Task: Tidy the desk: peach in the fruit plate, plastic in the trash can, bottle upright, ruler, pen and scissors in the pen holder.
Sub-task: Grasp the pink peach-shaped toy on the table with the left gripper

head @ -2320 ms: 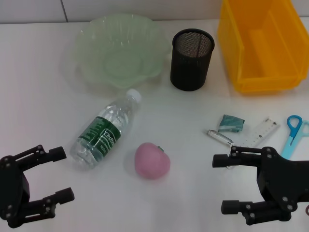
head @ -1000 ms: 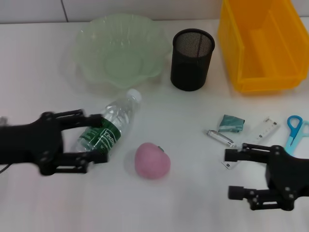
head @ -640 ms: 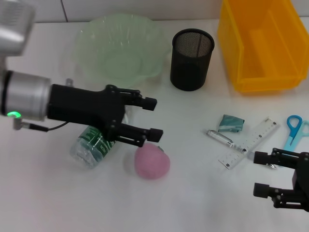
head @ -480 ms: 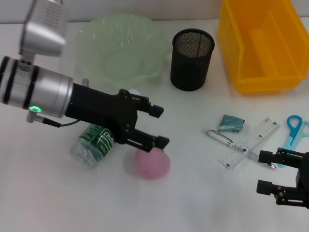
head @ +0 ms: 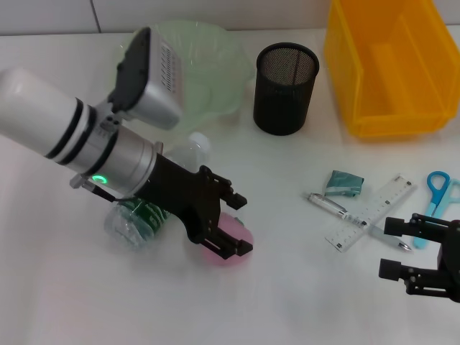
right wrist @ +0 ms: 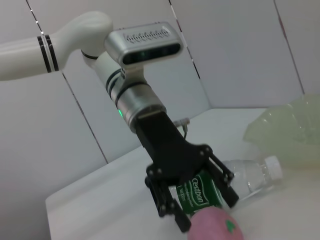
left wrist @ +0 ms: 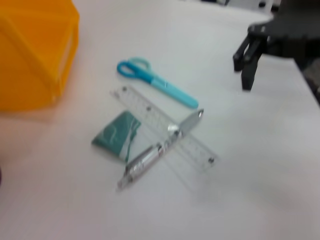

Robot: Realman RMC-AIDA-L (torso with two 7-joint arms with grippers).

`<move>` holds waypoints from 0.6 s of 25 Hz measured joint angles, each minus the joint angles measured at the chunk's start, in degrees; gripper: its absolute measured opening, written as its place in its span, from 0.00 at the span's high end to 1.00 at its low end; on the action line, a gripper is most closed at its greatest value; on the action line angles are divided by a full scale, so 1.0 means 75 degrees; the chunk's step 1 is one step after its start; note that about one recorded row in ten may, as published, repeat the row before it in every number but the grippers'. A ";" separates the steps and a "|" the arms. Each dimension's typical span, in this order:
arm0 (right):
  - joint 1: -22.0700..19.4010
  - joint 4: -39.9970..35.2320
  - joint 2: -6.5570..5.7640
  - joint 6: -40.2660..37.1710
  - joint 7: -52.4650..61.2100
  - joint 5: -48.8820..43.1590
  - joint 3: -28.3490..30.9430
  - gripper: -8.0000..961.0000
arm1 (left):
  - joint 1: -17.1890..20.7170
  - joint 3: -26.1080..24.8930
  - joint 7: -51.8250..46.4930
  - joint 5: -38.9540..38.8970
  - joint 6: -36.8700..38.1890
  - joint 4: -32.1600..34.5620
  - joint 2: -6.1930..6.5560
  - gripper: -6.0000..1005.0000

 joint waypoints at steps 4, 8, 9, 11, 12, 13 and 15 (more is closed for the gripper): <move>0.0087 0.0016 -0.0010 0.0016 0.0001 0.0000 -0.0003 0.17 | 0.0026 0.0699 -0.0309 0.0045 -0.0522 0.0003 0.0000 0.26; 0.0168 0.0023 -0.0011 0.0018 0.0001 0.0001 -0.0011 0.17 | 0.0033 0.0833 -0.0382 0.0105 -0.0514 0.0010 0.0000 0.27; 0.0191 0.0033 -0.0011 0.0018 0.0001 0.0000 -0.0009 0.17 | 0.0037 0.0827 -0.0396 0.0106 -0.0509 0.0017 0.0000 0.27; 0.0223 0.0036 -0.0011 0.0019 0.0001 0.0000 -0.0004 0.17 | 0.0043 0.0817 -0.0398 0.0104 -0.0512 0.0024 0.0000 0.27; 0.0245 0.0037 -0.0011 0.0019 0.0001 0.0000 -0.0003 0.17 | 0.0043 0.0817 -0.0398 0.0104 -0.0512 0.0024 0.0000 0.27; 0.0263 0.0038 -0.0012 0.0018 0.0001 0.0000 -0.0003 0.17 | 0.0047 0.0804 -0.0398 0.0094 -0.0523 0.0033 0.0000 0.27; 0.0302 0.0039 -0.0011 0.0019 0.0001 0.0001 -0.0003 0.17 | 0.0059 0.0793 -0.0375 0.0045 -0.0505 0.0086 0.0005 0.31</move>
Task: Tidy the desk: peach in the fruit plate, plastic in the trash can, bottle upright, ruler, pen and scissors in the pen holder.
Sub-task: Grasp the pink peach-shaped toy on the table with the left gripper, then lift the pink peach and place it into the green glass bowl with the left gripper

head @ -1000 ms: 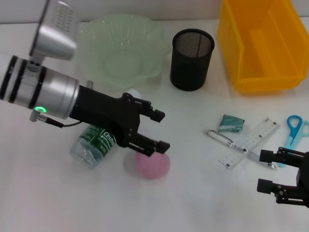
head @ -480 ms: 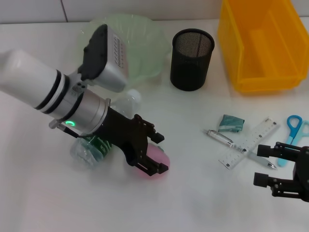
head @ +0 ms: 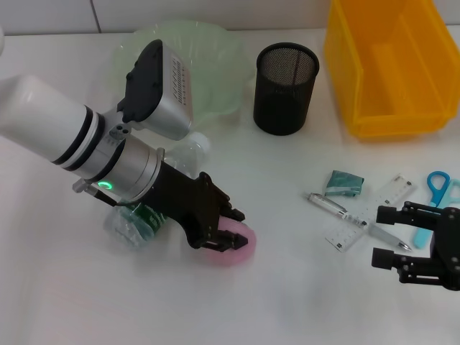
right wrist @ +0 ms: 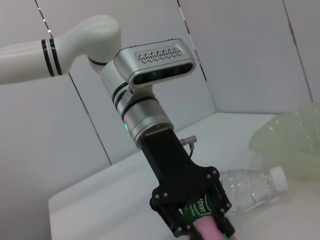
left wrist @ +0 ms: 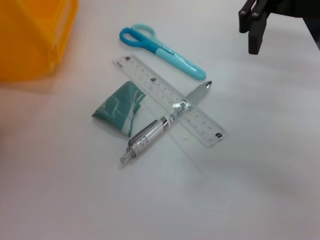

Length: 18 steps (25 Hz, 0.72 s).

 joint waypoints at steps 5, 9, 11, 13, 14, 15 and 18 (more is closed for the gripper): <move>0.0075 0.0001 0.0000 0.0001 -0.0001 0.0001 -0.0008 0.17 | -0.0020 0.0041 0.0000 -0.0007 0.0002 0.0029 -0.0008 0.51; 0.0083 0.0001 0.0001 0.0097 -0.0001 0.0001 -0.0008 0.17 | -0.0043 0.0001 -0.0025 -0.0052 0.0046 0.0041 -0.0017 0.75; 0.0084 0.0000 0.0014 0.0167 -0.0001 0.0001 -0.0008 0.17 | -0.0026 -0.0004 -0.0028 -0.0215 0.0097 0.0134 -0.0016 0.79; 0.0086 0.0000 0.0026 0.0195 -0.0001 0.0001 -0.0008 0.17 | 0.0006 -0.0015 -0.0025 -0.0384 0.0147 0.0221 -0.0005 0.82; 0.0086 0.0001 0.0031 0.0194 -0.0001 0.0001 -0.0008 0.17 | 0.0006 -0.0015 -0.0025 -0.0384 0.0147 0.0221 -0.0005 0.83; 0.0086 0.0000 0.0039 0.0196 -0.0001 0.0000 -0.0008 0.17 | 0.0132 -0.0221 -0.0006 -0.0967 0.0297 0.0544 0.0027 0.83; 0.0086 0.0001 0.0063 0.0202 -0.0001 0.0000 -0.0001 0.17 | 0.0315 -0.0783 -0.0065 -0.1567 0.0246 0.0945 0.0019 0.86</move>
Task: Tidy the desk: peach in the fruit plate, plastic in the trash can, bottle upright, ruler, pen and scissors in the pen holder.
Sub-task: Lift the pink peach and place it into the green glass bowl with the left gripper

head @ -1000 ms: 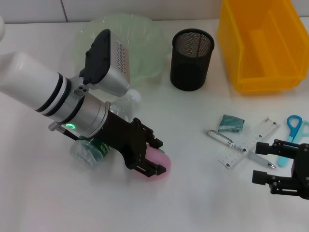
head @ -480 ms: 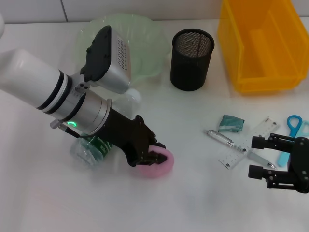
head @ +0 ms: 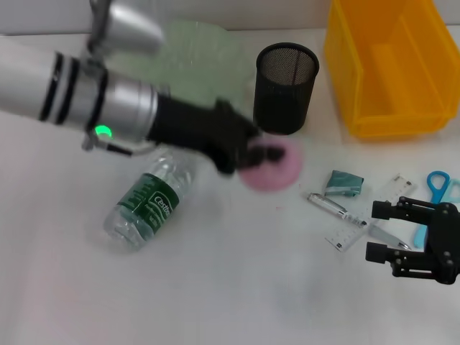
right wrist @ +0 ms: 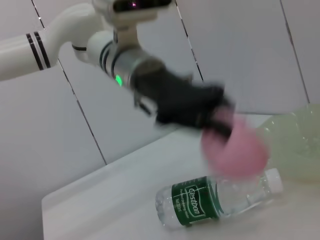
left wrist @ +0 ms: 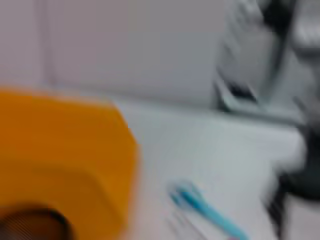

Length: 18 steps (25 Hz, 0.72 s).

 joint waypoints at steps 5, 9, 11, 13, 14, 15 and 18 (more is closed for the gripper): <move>-0.0017 0.0022 0.0079 0.0010 -0.0035 -0.0003 0.0046 0.17 | 0.0287 -0.1189 0.0169 -0.1398 -0.2210 0.0139 0.0009 0.89; -0.0003 0.0073 0.0129 0.0017 -0.0049 -0.0002 0.0003 0.17 | 0.0114 -0.1265 0.0271 -0.1462 -0.3683 -0.0509 0.0036 0.90; -0.0002 0.0083 0.0148 0.0020 -0.0058 -0.0001 -0.0004 0.17 | -0.0095 -0.1283 0.0146 -0.1359 -0.4155 -0.0965 0.0049 0.90; 0.0007 0.0083 0.0163 0.0022 -0.0060 0.0002 -0.0003 0.17 | -0.0214 -0.1287 0.0043 -0.1253 -0.4473 -0.1259 0.0048 0.91; 0.0007 0.0083 0.0163 0.0022 -0.0060 0.0002 -0.0003 0.17 | -0.0214 -0.1287 0.0043 -0.1253 -0.4473 -0.1259 0.0048 0.91; 0.0007 0.0083 0.0165 0.0022 -0.0061 0.0006 -0.0002 0.17 | -0.0235 -0.1249 0.0028 -0.1169 -0.4717 -0.1352 0.0017 0.91; 0.0018 0.0079 0.0173 0.0021 -0.0059 0.0015 -0.0003 0.17 | -0.0166 -0.1247 0.0037 -0.1203 -0.4790 -0.1325 0.0001 0.78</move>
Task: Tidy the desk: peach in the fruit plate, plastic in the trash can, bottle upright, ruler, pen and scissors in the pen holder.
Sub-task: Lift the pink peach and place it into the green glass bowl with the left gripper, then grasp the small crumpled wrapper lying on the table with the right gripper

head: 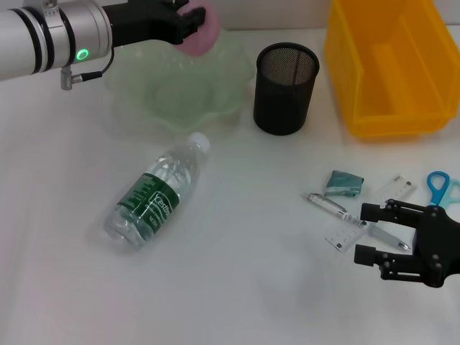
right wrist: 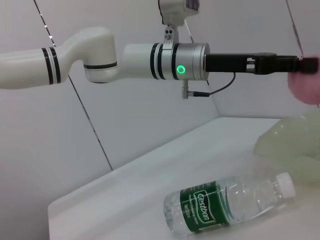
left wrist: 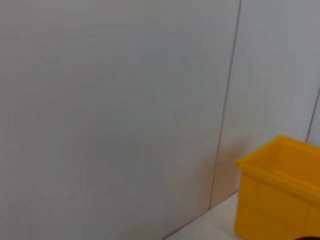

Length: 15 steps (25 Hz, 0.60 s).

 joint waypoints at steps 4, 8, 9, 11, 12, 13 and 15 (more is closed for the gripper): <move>0.0043 0.0000 0.0000 -0.0001 0.0003 -0.0002 -0.0002 0.17 | 0.0163 -0.0057 -0.0026 -0.0069 0.0097 0.0135 0.0015 0.60; 0.0051 0.0003 0.0013 0.0029 0.0015 -0.0003 0.0039 0.17 | 0.0733 -0.0071 0.0048 -0.0508 0.0703 0.0754 0.0030 0.49; 0.0051 0.0003 0.0015 0.0044 0.0036 0.0010 0.0063 0.17 | 0.0733 -0.0071 0.0048 -0.0508 0.0703 0.0754 0.0030 0.47; 0.0066 0.0003 0.0017 0.0066 0.0160 0.0071 0.0207 0.17 | 0.1402 -0.0122 0.0494 -0.1295 0.2086 0.1261 0.0100 0.42; 0.0066 0.0003 0.0017 0.0066 0.0160 0.0071 0.0207 0.17 | 0.1512 -0.0152 0.0634 -0.1452 0.2473 0.1313 0.0117 0.40; 0.0082 0.0000 0.0017 0.0070 0.0217 0.0079 0.0335 0.17 | 0.1685 -0.0236 0.0903 -0.1650 0.3255 0.1375 0.0158 0.38; 0.0145 -0.0035 -0.0013 0.0078 0.0345 0.0085 0.0646 0.17 | 0.1961 -0.0355 0.1474 -0.1660 0.5228 0.1299 0.0284 0.33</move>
